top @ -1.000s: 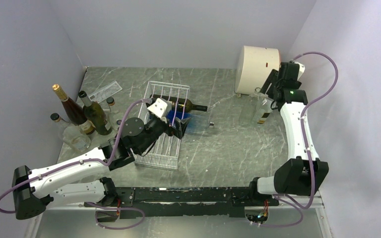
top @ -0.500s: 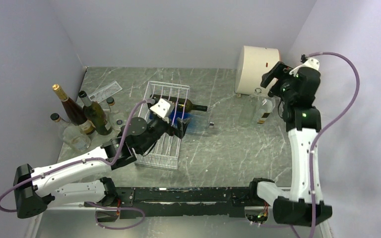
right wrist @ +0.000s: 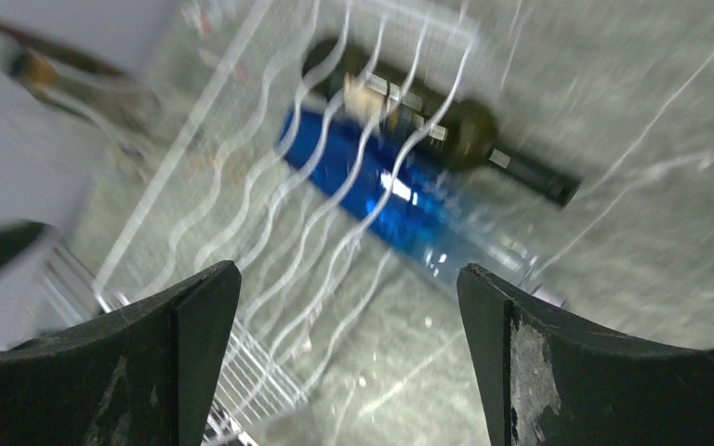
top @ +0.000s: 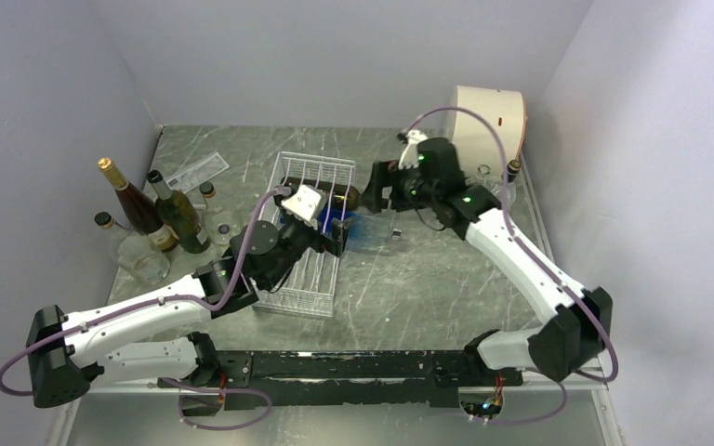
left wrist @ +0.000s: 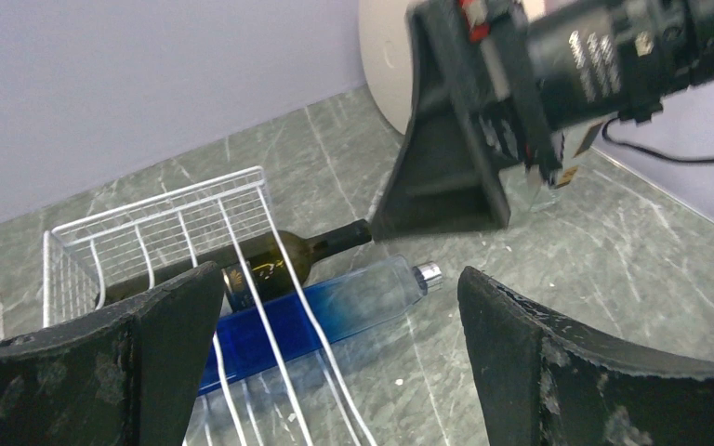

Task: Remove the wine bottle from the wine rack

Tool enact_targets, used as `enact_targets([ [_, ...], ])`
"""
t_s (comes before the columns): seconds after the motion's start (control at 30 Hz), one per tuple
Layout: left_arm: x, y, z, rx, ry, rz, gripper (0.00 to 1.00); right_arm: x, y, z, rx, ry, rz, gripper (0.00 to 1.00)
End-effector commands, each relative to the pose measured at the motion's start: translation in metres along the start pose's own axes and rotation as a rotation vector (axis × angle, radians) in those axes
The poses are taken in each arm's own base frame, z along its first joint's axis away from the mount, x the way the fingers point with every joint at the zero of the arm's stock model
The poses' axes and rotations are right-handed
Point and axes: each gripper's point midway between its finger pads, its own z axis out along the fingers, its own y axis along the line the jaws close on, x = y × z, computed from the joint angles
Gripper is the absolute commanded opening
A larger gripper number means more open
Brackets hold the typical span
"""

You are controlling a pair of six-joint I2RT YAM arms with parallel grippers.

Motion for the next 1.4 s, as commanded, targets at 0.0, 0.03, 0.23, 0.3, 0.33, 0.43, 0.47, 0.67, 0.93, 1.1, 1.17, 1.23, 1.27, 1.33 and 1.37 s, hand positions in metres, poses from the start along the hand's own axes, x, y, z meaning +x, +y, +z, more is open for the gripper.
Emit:
enact_targets([
  [0.0, -0.008, 0.016, -0.003, -0.077, -0.055, 0.000, 0.99, 0.019, -0.015, 0.004, 0.131, 0.065, -0.091, 0.92],
  [0.03, -0.009, 0.018, -0.005, -0.084, -0.064, 0.000, 0.99, 0.025, -0.013, 0.007, 0.119, 0.083, -0.112, 0.92],
  [0.23, -0.016, 0.025, -0.010, -0.108, -0.096, -0.008, 0.99, 0.065, -0.020, 0.022, 0.140, 0.208, -0.221, 0.93],
  [0.3, -0.018, 0.026, -0.011, -0.109, -0.100, -0.012, 0.99, 0.074, -0.014, 0.025, 0.121, 0.236, -0.274, 0.94],
  [0.33, -0.018, 0.026, -0.011, -0.111, -0.102, -0.016, 0.99, 0.078, -0.012, 0.025, 0.125, 0.248, -0.309, 0.95],
  [0.43, -0.022, 0.027, -0.014, -0.110, -0.112, -0.029, 0.99, 0.088, -0.006, 0.028, 0.123, 0.280, -0.417, 1.00],
  [0.47, -0.024, 0.027, -0.015, -0.108, -0.118, -0.034, 0.99, 0.089, -0.004, 0.028, 0.109, 0.274, -0.453, 1.00],
  [0.67, -0.030, 0.029, -0.019, -0.104, -0.136, -0.038, 0.99, 0.082, -0.009, 0.033, 0.128, 0.123, -0.530, 1.00],
  [0.93, -0.031, 0.030, -0.020, -0.112, -0.135, -0.031, 0.99, 0.070, -0.060, 0.040, 0.352, 0.076, -0.069, 1.00],
  [1.1, -0.028, 0.028, -0.018, -0.104, -0.125, -0.027, 0.99, 0.083, -0.086, 0.029, 0.276, 0.005, 0.345, 1.00],
  [1.17, -0.025, 0.027, -0.016, -0.103, -0.117, -0.020, 0.99, 0.087, -0.088, 0.026, 0.290, -0.050, 0.450, 0.99],
  [1.23, -0.021, 0.026, -0.013, -0.103, -0.108, -0.012, 0.99, 0.089, -0.095, 0.023, 0.323, -0.107, 0.535, 0.98],
  [1.27, -0.019, 0.025, -0.012, -0.103, -0.101, -0.010, 0.99, 0.091, -0.102, 0.021, 0.361, -0.137, 0.576, 0.97],
  [1.33, -0.015, 0.022, -0.009, -0.092, -0.085, -0.008, 1.00, 0.097, -0.112, 0.020, 0.411, -0.176, 0.669, 0.93],
  [1.37, -0.014, 0.020, -0.008, -0.086, -0.078, -0.008, 0.99, 0.102, -0.118, 0.020, 0.455, -0.187, 0.731, 0.92],
])
